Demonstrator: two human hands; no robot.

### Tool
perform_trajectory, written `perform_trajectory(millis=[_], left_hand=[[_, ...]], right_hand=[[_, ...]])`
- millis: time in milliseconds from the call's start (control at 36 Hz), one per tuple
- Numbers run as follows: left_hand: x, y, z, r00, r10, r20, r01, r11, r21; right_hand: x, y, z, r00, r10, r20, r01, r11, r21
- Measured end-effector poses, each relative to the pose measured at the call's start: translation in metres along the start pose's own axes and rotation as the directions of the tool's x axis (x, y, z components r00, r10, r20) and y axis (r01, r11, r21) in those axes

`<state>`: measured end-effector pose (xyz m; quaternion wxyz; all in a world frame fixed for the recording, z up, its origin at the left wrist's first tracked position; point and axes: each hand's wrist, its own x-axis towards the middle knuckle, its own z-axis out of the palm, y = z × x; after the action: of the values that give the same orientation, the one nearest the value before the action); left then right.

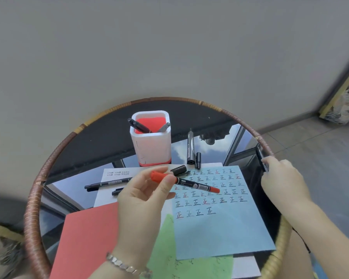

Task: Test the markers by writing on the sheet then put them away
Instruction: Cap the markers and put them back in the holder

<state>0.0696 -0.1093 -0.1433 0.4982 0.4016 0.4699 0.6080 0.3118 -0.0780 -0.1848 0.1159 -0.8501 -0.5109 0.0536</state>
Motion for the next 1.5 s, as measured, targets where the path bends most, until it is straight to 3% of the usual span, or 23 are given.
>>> perform_trajectory(millis=[83, 167, 222, 306, 417, 500, 583, 722, 778, 833, 889, 1000, 1056, 1111, 1194, 1361, 1444, 1500], left_hand=[[0.005, 0.021, -0.003, 0.962, 0.265, -0.064, -0.26, 0.962, 0.08], [0.021, 0.042, -0.007, 0.802, 0.587, -0.112, -0.569, 0.807, 0.158], [0.036, 0.051, -0.009, 0.712, 0.683, -0.164, -0.652, 0.729, 0.208], [0.062, 0.056, -0.008, 0.68, 0.712, -0.177, -0.66, 0.699, 0.276], [0.09, 0.041, -0.008, 0.788, 0.615, -0.012, -0.54, 0.701, 0.465], [0.099, 0.03, -0.005, 0.847, 0.515, 0.132, -0.477, 0.629, 0.614], [0.1, 0.024, -0.002, 0.804, 0.546, 0.235, -0.537, 0.498, 0.68], [0.075, 0.005, 0.013, 0.588, 0.699, 0.406, -0.732, 0.246, 0.636], [0.066, -0.012, 0.022, 0.604, 0.579, 0.547, -0.772, 0.256, 0.582], [0.062, -0.029, 0.031, 0.706, 0.347, 0.618, -0.706, 0.276, 0.652], [0.064, -0.041, 0.043, 0.778, 0.167, 0.605, -0.628, 0.208, 0.75], [0.074, -0.057, 0.066, 0.811, 0.055, 0.583, -0.585, 0.06, 0.809], [0.076, -0.061, 0.072, 0.79, 0.105, 0.604, -0.603, -0.045, 0.797], [0.075, -0.061, 0.076, 0.791, 0.05, 0.609, -0.599, -0.136, 0.789], [0.077, -0.07, 0.079, 0.792, 0.084, 0.605, -0.585, -0.182, 0.791], [0.074, -0.068, 0.077, 0.767, 0.195, 0.611, -0.598, -0.128, 0.791], [0.072, -0.063, 0.077, 0.8, 0.073, 0.595, -0.593, -0.054, 0.803], [0.073, -0.065, 0.077, 0.806, -0.002, 0.592, -0.59, -0.09, 0.802]], right_hand=[[-0.003, -0.008, 0.0, 0.998, -0.059, 0.008, 0.058, 0.988, 0.146], [-0.011, -0.021, -0.004, 0.992, -0.13, 0.011, 0.118, 0.934, 0.336], [-0.018, -0.028, -0.009, 0.987, -0.156, 0.028, 0.128, 0.89, 0.437], [-0.026, -0.035, -0.015, 0.978, -0.206, 0.025, 0.165, 0.847, 0.506], [-0.033, -0.038, -0.02, 0.969, -0.245, 0.018, 0.198, 0.82, 0.537], [-0.035, -0.035, -0.022, 0.965, -0.26, 0.018, 0.209, 0.813, 0.543], [-0.036, -0.03, -0.025, 0.963, -0.268, -0.01, 0.233, 0.817, 0.528], [-0.037, -0.021, -0.026, 0.962, -0.27, -0.044, 0.251, 0.809, 0.531], [-0.037, -0.019, -0.027, 0.959, -0.276, -0.065, 0.266, 0.796, 0.543], [-0.038, -0.016, -0.028, 0.955, -0.284, -0.089, 0.286, 0.793, 0.538], [-0.038, -0.014, -0.028, 0.954, -0.281, -0.103, 0.29, 0.787, 0.544], [-0.041, -0.008, -0.028, 0.961, -0.261, -0.091, 0.263, 0.761, 0.593], [-0.042, -0.005, -0.028, 0.961, -0.262, -0.086, 0.26, 0.759, 0.597], [-0.041, -0.001, -0.027, 0.961, -0.262, -0.093, 0.264, 0.754, 0.602], [-0.041, 0.002, -0.025, 0.963, -0.254, -0.093, 0.257, 0.754, 0.605], [-0.041, 0.003, -0.023, 0.963, -0.251, -0.095, 0.256, 0.751, 0.609], [-0.041, 0.003, -0.022, 0.964, -0.251, -0.09, 0.252, 0.751, 0.61], [-0.041, 0.002, -0.022, 0.965, -0.25, -0.084, 0.248, 0.75, 0.613]])
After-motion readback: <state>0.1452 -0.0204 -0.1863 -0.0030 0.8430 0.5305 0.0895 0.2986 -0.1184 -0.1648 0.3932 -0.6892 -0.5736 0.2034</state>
